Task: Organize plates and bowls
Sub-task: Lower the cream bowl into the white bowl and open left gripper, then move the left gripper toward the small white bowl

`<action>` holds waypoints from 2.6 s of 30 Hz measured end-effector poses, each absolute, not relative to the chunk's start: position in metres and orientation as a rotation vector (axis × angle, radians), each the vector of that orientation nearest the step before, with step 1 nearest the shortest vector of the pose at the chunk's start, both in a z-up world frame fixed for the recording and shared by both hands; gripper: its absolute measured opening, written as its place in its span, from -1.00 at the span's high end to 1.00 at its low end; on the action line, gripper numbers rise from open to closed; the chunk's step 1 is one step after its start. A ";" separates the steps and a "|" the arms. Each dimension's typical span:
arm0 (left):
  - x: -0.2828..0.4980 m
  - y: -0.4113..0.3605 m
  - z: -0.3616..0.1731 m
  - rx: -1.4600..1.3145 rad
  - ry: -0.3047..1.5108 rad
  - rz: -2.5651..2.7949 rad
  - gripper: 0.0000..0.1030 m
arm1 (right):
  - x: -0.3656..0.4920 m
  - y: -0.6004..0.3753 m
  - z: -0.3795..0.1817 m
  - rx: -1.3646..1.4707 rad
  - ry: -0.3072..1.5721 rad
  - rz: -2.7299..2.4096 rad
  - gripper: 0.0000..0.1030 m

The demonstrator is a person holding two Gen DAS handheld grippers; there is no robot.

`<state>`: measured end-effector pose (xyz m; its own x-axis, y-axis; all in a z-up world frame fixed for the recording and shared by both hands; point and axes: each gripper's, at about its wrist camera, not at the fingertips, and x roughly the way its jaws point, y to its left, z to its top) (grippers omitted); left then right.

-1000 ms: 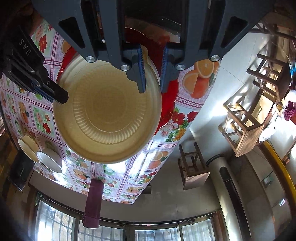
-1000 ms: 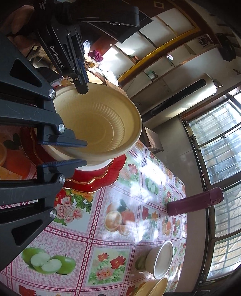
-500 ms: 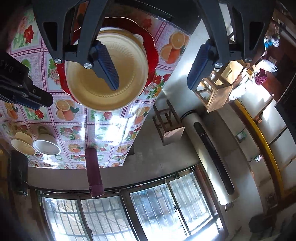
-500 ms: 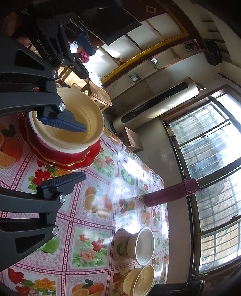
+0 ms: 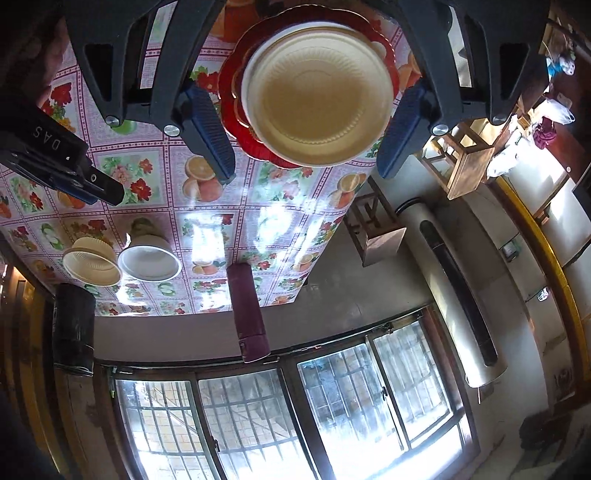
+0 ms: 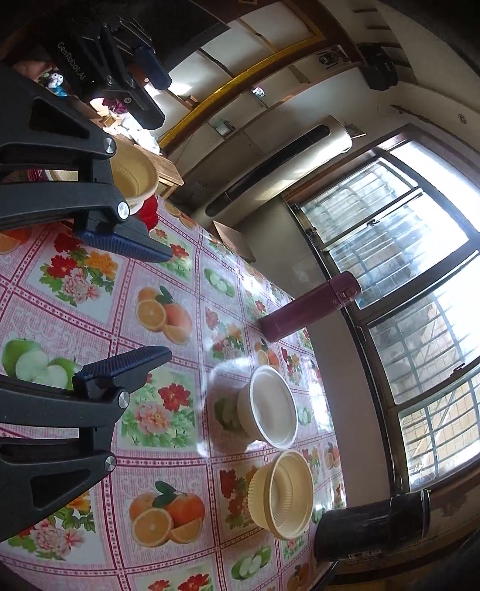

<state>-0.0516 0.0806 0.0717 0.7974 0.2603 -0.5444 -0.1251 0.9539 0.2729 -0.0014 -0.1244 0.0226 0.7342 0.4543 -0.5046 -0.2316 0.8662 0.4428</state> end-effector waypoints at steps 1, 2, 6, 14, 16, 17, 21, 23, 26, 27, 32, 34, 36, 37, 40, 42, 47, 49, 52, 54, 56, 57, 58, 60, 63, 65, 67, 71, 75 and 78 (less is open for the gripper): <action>-0.049 0.075 0.072 0.230 0.614 0.199 -0.55 | 0.000 -0.131 0.024 0.371 0.638 0.377 0.03; -0.047 0.071 0.073 0.231 0.613 0.189 -0.55 | 0.001 -0.138 0.024 0.375 0.634 0.368 0.03; -0.038 0.048 0.074 0.247 0.618 0.150 -0.55 | 0.004 -0.165 0.027 0.393 0.617 0.322 -0.03; -0.020 0.007 0.069 0.262 0.635 0.091 -0.55 | 0.011 -0.220 0.021 0.462 0.608 0.247 -0.32; -0.017 0.001 0.068 0.261 0.639 0.079 -0.55 | 0.012 -0.230 0.018 0.477 0.611 0.234 -0.35; -0.015 -0.003 0.067 0.262 0.641 0.074 -0.55 | 0.013 -0.234 0.017 0.484 0.611 0.229 -0.37; -0.010 -0.016 0.066 0.260 0.645 0.057 -0.55 | 0.014 -0.250 0.015 0.513 0.604 0.213 -0.41; -0.006 -0.021 0.066 0.253 0.648 0.049 -0.55 | 0.015 -0.256 0.016 0.518 0.598 0.204 -0.43; -0.001 -0.030 0.065 0.238 0.649 0.037 -0.55 | 0.015 -0.264 0.016 0.523 0.591 0.189 -0.46; 0.002 -0.032 0.065 0.231 0.648 0.033 -0.55 | 0.015 -0.267 0.016 0.529 0.590 0.184 -0.47; 0.015 -0.048 0.061 0.191 0.639 0.004 -0.56 | 0.016 -0.282 0.013 0.564 0.576 0.144 -0.47; 0.023 -0.054 0.057 0.171 0.635 -0.012 -0.60 | 0.015 -0.287 0.012 0.570 0.566 0.113 -0.49; 0.031 -0.059 0.053 0.145 0.634 -0.034 -0.60 | 0.015 -0.292 0.010 0.577 0.552 0.080 -0.51; 0.036 -0.061 0.051 0.129 0.634 -0.044 -0.60 | 0.015 -0.293 0.009 0.580 0.546 0.066 -0.54; 0.050 -0.065 0.042 0.091 0.649 -0.063 -0.60 | 0.018 -0.295 0.006 0.573 0.549 0.033 -0.59; 0.058 -0.066 0.035 0.065 0.662 -0.068 -0.60 | 0.021 -0.295 0.003 0.577 0.562 0.029 -0.60; 0.067 -0.064 0.019 0.054 0.696 -0.070 -0.60 | 0.028 -0.289 -0.003 0.549 0.592 0.023 -0.61; 0.070 -0.063 0.015 0.061 0.703 -0.064 -0.60 | 0.030 -0.288 -0.005 0.546 0.598 0.022 -0.62; 0.073 -0.062 0.011 0.064 0.710 -0.062 -0.60 | 0.032 -0.288 -0.008 0.545 0.612 0.022 -0.62; 0.074 -0.061 0.009 0.067 0.712 -0.059 -0.60 | 0.033 -0.288 -0.010 0.548 0.618 0.022 -0.62; 0.076 -0.060 0.007 0.066 0.717 -0.059 -0.60 | 0.034 -0.287 -0.011 0.546 0.623 0.022 -0.62; 0.076 -0.060 0.007 0.063 0.720 -0.061 -0.60 | 0.034 -0.287 -0.011 0.544 0.625 0.021 -0.62; 0.076 -0.059 0.006 0.062 0.722 -0.063 -0.60 | 0.035 -0.286 -0.012 0.541 0.628 0.021 -0.62; 0.076 -0.059 0.004 0.063 0.728 -0.066 -0.60 | 0.036 -0.285 -0.013 0.535 0.635 0.019 -0.62; 0.077 -0.058 0.001 0.067 0.736 -0.073 -0.60 | 0.037 -0.283 -0.014 0.523 0.635 0.017 -0.62; 0.077 -0.058 0.000 0.062 0.745 -0.081 -0.60 | 0.037 -0.282 -0.015 0.515 0.637 0.014 -0.62; 0.079 -0.056 -0.002 0.054 0.755 -0.088 -0.60 | 0.038 -0.281 -0.015 0.509 0.639 0.011 -0.62; 0.082 -0.052 -0.006 0.047 0.770 -0.075 -0.60 | 0.041 -0.280 -0.019 0.500 0.652 0.005 -0.62; 0.088 -0.050 -0.015 0.049 0.798 -0.065 -0.60 | 0.042 -0.279 -0.020 0.492 0.659 0.002 -0.62; 0.092 -0.048 -0.021 0.050 0.817 -0.060 -0.60 | 0.043 -0.279 -0.022 0.487 0.667 0.001 -0.62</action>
<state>0.0917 -0.0485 -0.0209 0.6827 -0.0344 -0.7299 0.0727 0.9971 0.0210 0.0429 -0.2787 -0.0218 0.7901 0.1538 -0.5934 0.1528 0.8880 0.4336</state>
